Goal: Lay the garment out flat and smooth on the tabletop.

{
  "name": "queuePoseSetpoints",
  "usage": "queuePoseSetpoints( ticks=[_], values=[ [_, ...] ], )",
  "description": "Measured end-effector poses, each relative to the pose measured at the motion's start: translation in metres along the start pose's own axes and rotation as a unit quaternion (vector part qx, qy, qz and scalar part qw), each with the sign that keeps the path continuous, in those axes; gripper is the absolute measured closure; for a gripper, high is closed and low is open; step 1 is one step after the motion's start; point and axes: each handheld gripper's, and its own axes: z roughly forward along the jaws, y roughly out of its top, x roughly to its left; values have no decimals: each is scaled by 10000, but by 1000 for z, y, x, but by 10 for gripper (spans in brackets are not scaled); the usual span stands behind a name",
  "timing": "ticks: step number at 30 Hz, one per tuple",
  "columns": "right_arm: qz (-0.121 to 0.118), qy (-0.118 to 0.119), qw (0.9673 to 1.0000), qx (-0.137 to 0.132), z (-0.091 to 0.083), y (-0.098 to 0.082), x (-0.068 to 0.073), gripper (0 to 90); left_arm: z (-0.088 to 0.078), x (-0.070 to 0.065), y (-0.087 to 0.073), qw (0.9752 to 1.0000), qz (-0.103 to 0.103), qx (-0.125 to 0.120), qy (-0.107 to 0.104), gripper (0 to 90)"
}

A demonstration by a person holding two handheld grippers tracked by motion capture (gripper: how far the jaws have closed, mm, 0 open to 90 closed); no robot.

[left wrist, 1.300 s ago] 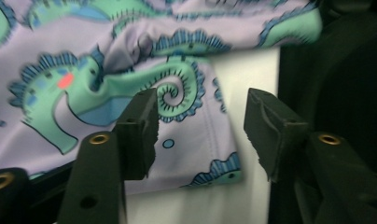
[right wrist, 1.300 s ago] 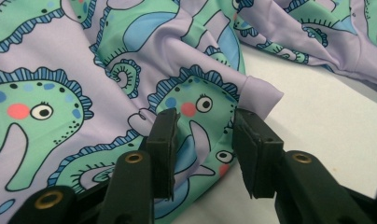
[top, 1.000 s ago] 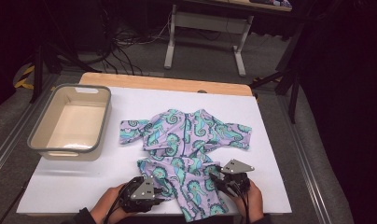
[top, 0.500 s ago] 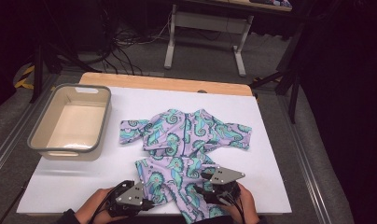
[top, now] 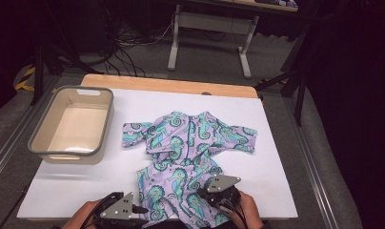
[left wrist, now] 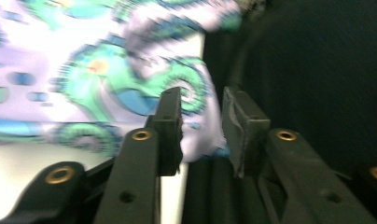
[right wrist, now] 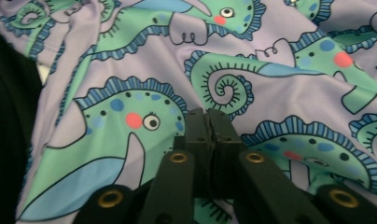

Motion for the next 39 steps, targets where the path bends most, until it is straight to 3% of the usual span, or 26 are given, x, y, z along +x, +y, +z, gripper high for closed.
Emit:
queuePoseSetpoints(
  ticks=[2, 5, 9, 11, 17, 20, 22, 24, 25, 29, 30, 32, 34, 35, 39],
  values=[
    [0, 131, 9999, 27, -3, 0, 1, 892, -3, 3, 0, 9996, -105, -128, 226, 605],
    [8, 279, 9996, -18, -8, 0, 3, 894, -4, 9, -1, 9979, -238, -232, 565, 569],
    [-22, 541, 9985, -90, -17, -1, 14, 894, 0, 18, -3, 9931, -473, -326, 1018, 465],
    [-105, 624, 9980, -64, -19, -3, 22, 894, 1, 23, -5, 9913, -590, -352, 1122, 441],
    [-187, 776, 9967, -146, -25, -7, 34, 879, 8, 38, -8, 9819, -905, -262, 1645, 360],
    [-160, 586, 9974, -392, -30, -8, 30, 785, 11, 45, -8, 9781, -1025, -233, 1797, 333],
    [11, 273, 9979, -582, -35, -8, 23, 718, 12, 51, -6, 9763, -1075, -258, 1862, 318],
    [186, -116, 9968, -763, -39, -9, 13, 605, 14, 55, -5, 9752, -1135, -237, 1888, 305],
    [285, -289, 9957, -828, -40, -10, 9, 592, 16, 58, -4, 9739, -1156, -172, 1946, 305],
    [788, -854, 9886, -960, -39, -13, -20, 553, 29, 64, -5, 9771, -1260, 146, 1707, 319],
    [783, -949, 9881, -919, -37, -13, -25, 551, 30, 63, -3, 9781, -1167, 161, 1718, 329],
    [845, -1209, 9850, -894, -33, -14, -36, 540, 31, 63, -3, 9798, -1218, 156, 1580, 389],
    [1000, -1285, 9826, -892, -27, -14, -46, 539, 30, 64, -3, 9823, -1277, 139, 1360, 478],
    [1030, -1289, 9831, -799, -23, -13, -50, 531, 30, 65, -4, 9840, -1305, 99, 1206, 523],
    [1199, -1202, 9848, -364, -4, -12, -64, 530, 30, 60, -3, 9866, -1204, 87, 1097, 699]
  ],
)
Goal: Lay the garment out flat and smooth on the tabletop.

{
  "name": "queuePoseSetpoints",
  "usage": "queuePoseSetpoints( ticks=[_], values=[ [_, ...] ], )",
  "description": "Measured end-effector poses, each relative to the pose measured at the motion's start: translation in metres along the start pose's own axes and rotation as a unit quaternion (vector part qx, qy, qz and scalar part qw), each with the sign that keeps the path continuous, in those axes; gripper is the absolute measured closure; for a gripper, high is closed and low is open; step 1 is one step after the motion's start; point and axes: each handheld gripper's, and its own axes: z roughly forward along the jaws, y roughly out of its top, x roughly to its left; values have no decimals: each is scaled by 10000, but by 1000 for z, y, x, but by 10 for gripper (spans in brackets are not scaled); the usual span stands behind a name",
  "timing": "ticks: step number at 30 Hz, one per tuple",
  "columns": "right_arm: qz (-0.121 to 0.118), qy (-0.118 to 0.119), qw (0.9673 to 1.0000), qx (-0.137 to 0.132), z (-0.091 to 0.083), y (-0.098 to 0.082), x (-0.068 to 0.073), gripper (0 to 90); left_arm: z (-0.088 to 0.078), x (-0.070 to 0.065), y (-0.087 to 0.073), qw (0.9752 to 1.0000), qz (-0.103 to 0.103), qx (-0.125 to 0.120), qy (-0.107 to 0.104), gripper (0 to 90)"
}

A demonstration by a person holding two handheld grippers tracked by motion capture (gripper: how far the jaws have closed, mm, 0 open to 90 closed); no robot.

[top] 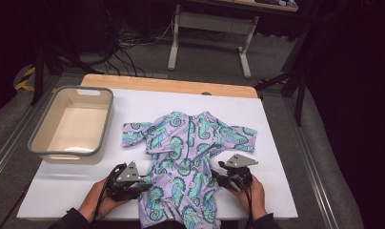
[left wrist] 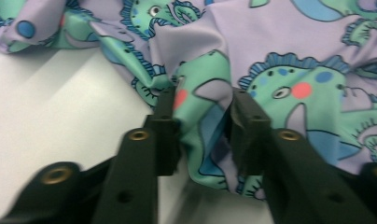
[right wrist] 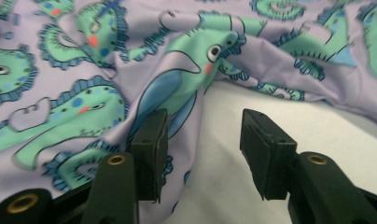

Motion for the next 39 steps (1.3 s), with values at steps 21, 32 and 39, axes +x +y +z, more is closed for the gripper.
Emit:
queuePoseSetpoints(
  ticks=[21, 32, 39],
  values=[
    [-70, 10, 9999, 152, -30, -19, 0, 900, -22, -43, -7, 9968, 699, 151, -360, 743],
    [-60, -315, 9993, 170, -42, -30, -5, 900, -21, -38, -13, 10000, 54, 17, -78, 332],
    [56, -273, 9996, -15, -42, -31, -8, 839, -9, -39, -12, 9997, 153, 148, -115, 355]
  ],
)
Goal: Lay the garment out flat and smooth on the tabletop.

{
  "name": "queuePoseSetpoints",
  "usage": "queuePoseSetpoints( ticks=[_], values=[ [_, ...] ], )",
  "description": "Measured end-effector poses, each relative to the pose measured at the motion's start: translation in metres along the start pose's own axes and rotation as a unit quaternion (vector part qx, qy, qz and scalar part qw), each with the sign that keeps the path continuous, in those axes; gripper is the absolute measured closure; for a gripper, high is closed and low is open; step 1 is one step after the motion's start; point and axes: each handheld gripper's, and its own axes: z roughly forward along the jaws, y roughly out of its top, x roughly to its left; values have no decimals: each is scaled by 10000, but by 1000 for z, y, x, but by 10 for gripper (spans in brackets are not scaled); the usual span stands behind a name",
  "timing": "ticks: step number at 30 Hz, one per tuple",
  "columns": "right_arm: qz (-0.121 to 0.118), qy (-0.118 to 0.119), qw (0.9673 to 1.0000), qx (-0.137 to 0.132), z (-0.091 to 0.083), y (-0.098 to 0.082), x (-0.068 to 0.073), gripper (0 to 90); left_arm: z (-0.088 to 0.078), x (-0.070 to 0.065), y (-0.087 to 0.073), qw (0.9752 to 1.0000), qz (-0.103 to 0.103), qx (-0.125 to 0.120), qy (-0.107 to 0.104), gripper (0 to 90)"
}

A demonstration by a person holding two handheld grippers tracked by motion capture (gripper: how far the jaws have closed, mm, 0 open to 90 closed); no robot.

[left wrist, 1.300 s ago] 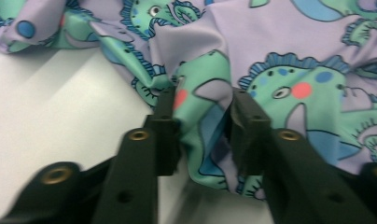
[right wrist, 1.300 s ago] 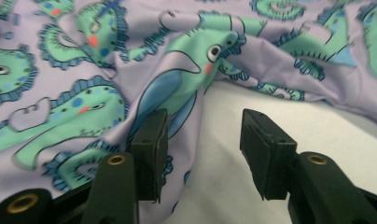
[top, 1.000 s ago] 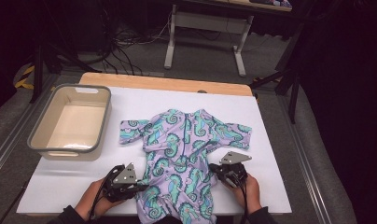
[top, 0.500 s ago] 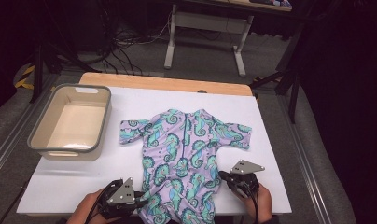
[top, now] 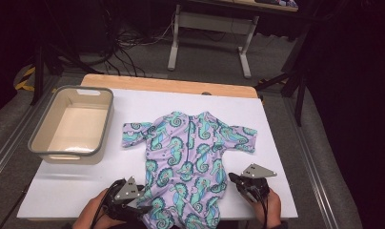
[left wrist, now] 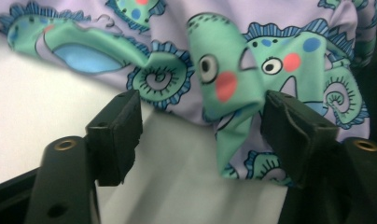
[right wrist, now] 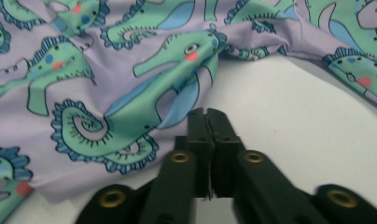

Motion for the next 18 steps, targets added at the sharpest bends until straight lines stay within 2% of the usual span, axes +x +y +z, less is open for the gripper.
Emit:
queuePoseSetpoints(
  ticks=[1, 4, 9, 11, 13, 16, 18],
  values=[
    [26, 26, 10000, -60, 1, 1, 1, 781, 0, -1, 0, 10000, 59, 13, -48, 444],
    [0, 118, 9998, -159, 3, 3, 4, 662, -1, -3, 1, 9992, 338, 38, -230, 615],
    [-55, 207, 9997, -153, 7, 2, 7, 631, -4, -2, 0, 9983, 502, 107, -279, 793],
    [-111, 219, 9996, -106, 9, 2, 8, 618, -5, -3, 0, 9981, 543, 124, -268, 800],
    [-137, 250, 9996, -90, 10, 2, 8, 627, -5, -3, 1, 9971, 667, 142, -323, 782],
    [-178, 260, 9995, -91, 9, 2, 8, 627, -9, -4, 4, 9974, 652, 57, -287, 651],
    [-168, 277, 9994, -119, 9, 3, 8, 637, -14, -3, 6, 9975, 644, -87, -279, 601]
  ],
)
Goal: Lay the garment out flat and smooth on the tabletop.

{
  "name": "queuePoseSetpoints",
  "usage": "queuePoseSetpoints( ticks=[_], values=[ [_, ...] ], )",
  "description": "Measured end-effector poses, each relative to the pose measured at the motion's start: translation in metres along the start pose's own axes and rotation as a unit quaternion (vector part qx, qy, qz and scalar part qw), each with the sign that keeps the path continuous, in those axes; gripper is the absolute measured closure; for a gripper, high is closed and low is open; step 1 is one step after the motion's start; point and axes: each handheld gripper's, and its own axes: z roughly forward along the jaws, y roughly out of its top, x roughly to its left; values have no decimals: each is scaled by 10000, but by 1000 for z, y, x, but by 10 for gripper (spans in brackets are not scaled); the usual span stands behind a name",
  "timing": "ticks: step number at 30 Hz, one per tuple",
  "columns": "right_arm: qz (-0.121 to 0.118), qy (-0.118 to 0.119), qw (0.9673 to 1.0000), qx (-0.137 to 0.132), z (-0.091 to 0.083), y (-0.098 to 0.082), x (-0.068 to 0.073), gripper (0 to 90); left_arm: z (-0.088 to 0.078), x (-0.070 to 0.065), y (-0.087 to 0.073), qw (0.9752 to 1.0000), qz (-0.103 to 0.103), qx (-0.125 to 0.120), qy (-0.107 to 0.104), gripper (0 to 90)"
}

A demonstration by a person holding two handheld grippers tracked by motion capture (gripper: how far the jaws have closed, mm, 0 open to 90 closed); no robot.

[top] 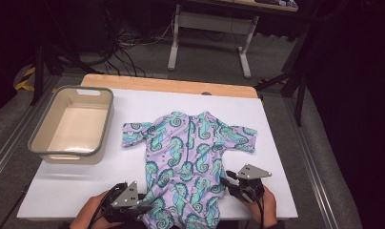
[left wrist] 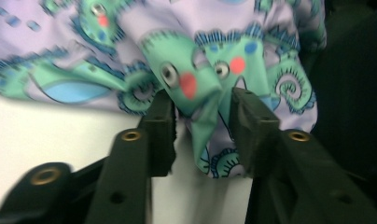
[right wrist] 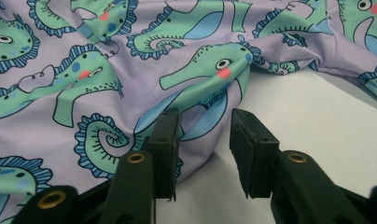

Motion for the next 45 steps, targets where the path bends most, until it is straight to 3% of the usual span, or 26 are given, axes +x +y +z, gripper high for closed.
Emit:
queuePoseSetpoints(
  ticks=[3, 5, 7, 8, 9, 13, 14, 17, 19, 20, 21, 22, 23, 24, 26, 28, 29, 30, 32, 33, 35, 37, 38, 39, 41, 45],
  values=[
    [-32, 21, 10000, -91, -2, 3, -3, 654, -11, 5, 4, 9996, 21, -164, 213, 531],
    [-6, -9, 9999, -167, -4, 6, -6, 649, -17, 12, 7, 9985, -122, -361, 394, 466],
    [68, -61, 9995, -308, -6, 11, -12, 623, -23, 24, 12, 9956, -310, -678, 566, 440],
    [68, -61, 9995, -308, -6, 11, -12, 623, -23, 24, 12, 9956, -310, -678, 566, 419],
    [96, -131, 9992, -376, -6, 15, -19, 593, -21, 36, 20, 9925, -355, -786, 863, 389],
    [105, -223, 9988, -433, -4, 23, -30, 548, -13, 54, 30, 9893, -435, -853, 1097, 341],
    [143, -324, 9982, -486, 0, 30, -42, 525, -3, 74, 40, 9861, -520, -769, 1375, 340],
    [253, -327, 9977, -530, 6, 38, -55, 522, 6, 92, 49, 9834, -587, -720, 1559, 328],
    [229, -365, 9984, -367, 18, 49, -73, 499, 14, 110, 57, 9823, -690, -658, 1611, 325],
    [282, -378, 9983, -331, 23, 55, -82, 495, 23, 128, 65, 9787, -728, -598, 1826, 325],
    [328, -396, 9981, -351, 26, 58, -87, 494, 29, 141, 70, 9770, -777, -523, 1913, 324],
    [328, -396, 9981, -351, 26, 58, -87, 494, 29, 141, 70, 9770, -777, -523, 1913, 317],
    [423, -393, 9980, -273, 39, 69, -102, 463, 38, 160, 76, 9749, -956, -387, 1972, 303],
    [423, -393, 9980, -273, 39, 69, -102, 463, 38, 160, 76, 9749, -956, -387, 1972, 303],
    [464, -438, 9978, -187, 49, 75, -111, 432, 46, 179, 79, 9702, -1145, -282, 2117, 298],
    [464, -501, 9977, -3, 67, 85, -125, 419, 56, 201, 76, 9648, -1537, -143, 2131, 284],
    [464, -501, 9977, -3, 67, 85, -125, 419, 56, 201, 76, 9648, -1537, -143, 2131, 279],
    [540, -658, 9963, 84, 76, 90, -133, 421, 63, 214, 73, 9598, -1734, 41, 2205, 287],
    [665, -680, 9954, 130, 84, 93, -140, 420, 69, 221, 70, 9568, -1916, 221, 2174, 299],
    [665, -680, 9954, 130, 84, 93, -140, 420, 69, 221, 70, 9568, -1916, 221, 2174, 304],
    [684, -736, 9939, 461, 98, 96, -147, 421, 74, 226, 68, 9567, -1907, 518, 2138, 349],
    [756, -761, 9926, 567, 104, 98, -150, 445, 75, 227, 67, 9569, -1937, 550, 2093, 375],
    [785, -797, 9920, 585, 106, 98, -151, 487, 73, 228, 66, 9594, -1955, 507, 1970, 447],
    [846, -818, 9909, 655, 108, 98, -152, 528, 73, 229, 66, 9584, -2000, 526, 1970, 497],
    [804, -766, 9895, 928, 114, 99, -152, 604, 71, 230, 65, 9612, -2003, 542, 1816, 608],
    [667, -582, 9907, 1031, 115, 102, -148, 837, 71, 230, 70, 9630, -1833, 686, 1851, 828]
  ],
)
